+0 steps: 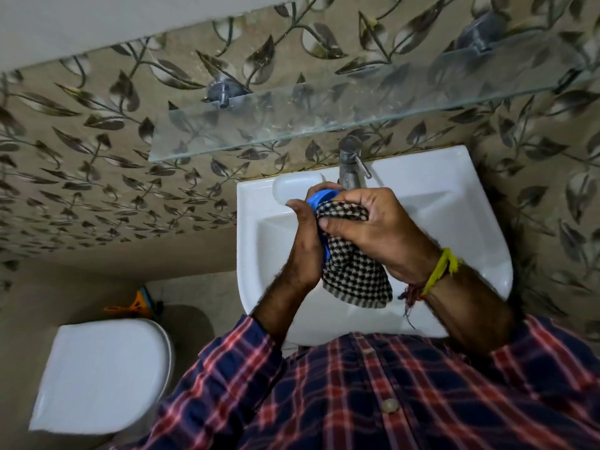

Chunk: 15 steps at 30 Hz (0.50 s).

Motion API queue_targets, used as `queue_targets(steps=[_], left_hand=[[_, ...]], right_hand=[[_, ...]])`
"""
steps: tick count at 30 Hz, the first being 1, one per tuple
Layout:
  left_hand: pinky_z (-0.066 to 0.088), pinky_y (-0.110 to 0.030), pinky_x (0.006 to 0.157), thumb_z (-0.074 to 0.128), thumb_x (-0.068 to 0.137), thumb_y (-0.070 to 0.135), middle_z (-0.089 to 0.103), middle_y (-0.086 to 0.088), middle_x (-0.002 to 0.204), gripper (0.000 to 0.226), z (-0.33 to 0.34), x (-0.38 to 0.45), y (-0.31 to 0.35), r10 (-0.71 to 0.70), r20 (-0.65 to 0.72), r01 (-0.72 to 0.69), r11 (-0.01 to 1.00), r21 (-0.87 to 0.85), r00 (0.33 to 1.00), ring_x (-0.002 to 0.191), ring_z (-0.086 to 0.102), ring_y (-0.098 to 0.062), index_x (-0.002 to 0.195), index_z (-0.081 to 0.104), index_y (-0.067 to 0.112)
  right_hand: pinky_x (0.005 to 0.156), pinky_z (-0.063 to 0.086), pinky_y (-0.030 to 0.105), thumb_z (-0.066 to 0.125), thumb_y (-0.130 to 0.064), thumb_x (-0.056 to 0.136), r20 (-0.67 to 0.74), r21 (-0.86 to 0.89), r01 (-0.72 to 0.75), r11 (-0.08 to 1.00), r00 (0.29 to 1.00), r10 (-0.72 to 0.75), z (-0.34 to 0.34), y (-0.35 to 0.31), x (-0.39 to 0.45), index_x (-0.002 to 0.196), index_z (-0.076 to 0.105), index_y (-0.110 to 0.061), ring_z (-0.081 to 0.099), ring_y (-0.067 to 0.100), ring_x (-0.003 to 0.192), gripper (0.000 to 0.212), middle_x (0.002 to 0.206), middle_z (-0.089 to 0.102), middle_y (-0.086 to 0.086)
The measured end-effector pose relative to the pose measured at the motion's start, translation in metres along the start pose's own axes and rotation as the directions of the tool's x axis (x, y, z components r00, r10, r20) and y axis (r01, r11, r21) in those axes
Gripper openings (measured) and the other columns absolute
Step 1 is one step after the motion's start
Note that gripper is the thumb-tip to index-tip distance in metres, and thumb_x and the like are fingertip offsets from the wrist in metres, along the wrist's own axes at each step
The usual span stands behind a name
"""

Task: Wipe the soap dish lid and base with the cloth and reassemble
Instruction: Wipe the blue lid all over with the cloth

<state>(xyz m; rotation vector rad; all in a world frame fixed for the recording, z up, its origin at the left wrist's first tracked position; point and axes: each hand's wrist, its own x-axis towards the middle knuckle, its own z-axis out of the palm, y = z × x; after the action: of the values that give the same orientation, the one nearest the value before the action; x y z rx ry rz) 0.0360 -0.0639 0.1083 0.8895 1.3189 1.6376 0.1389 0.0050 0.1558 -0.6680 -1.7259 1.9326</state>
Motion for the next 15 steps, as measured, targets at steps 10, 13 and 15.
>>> queue_targets(steps=[10, 13, 15], left_hand=[[0.050, -0.025, 0.067, 0.023, 0.078, 0.078, 0.050, -0.014, 0.083, 0.099, -0.003, 0.012, 0.010, -0.021, -0.125, 0.022, 1.000, 0.003, 0.992, 0.072, 0.054, -0.022, 0.120, 0.051, -0.007], [0.046, -0.027, 0.064, 0.034, 0.072, 0.088, 0.054, -0.003, 0.079, 0.098, -0.002, 0.014, 0.010, -0.033, -0.146, 0.034, 0.999, 0.007, 0.989, 0.069, 0.051, -0.021, 0.113, 0.055, 0.002], [0.048, -0.023, 0.064, 0.036, 0.073, 0.087, 0.058, 0.002, 0.077, 0.092, -0.003, 0.018, 0.010, -0.064, -0.165, 0.062, 0.998, -0.017, 0.984, 0.068, 0.055, -0.016, 0.110, 0.056, 0.005]], right_hand=[[0.063, 0.058, 0.042, 0.067, -0.001, 0.082, 0.058, -0.403, 0.042, 0.914, 0.998, -0.021, 0.002, 0.000, 0.003, 0.076, 0.069, -0.003, 0.069, 0.023, 0.068, 0.007, 0.072, 0.072, 0.011], [0.062, 0.057, 0.043, 0.069, -0.002, 0.082, 0.112, -0.439, 0.009, 0.899, 0.993, 0.045, -0.002, 0.002, 0.001, 0.076, 0.069, -0.003, 0.069, 0.022, 0.065, 0.006, 0.071, 0.072, 0.012], [0.062, 0.058, 0.042, 0.068, -0.002, 0.082, 0.075, -0.429, 0.006, 0.903, 0.997, 0.029, -0.002, 0.002, 0.004, 0.076, 0.070, -0.005, 0.069, 0.019, 0.064, 0.007, 0.071, 0.072, 0.010]])
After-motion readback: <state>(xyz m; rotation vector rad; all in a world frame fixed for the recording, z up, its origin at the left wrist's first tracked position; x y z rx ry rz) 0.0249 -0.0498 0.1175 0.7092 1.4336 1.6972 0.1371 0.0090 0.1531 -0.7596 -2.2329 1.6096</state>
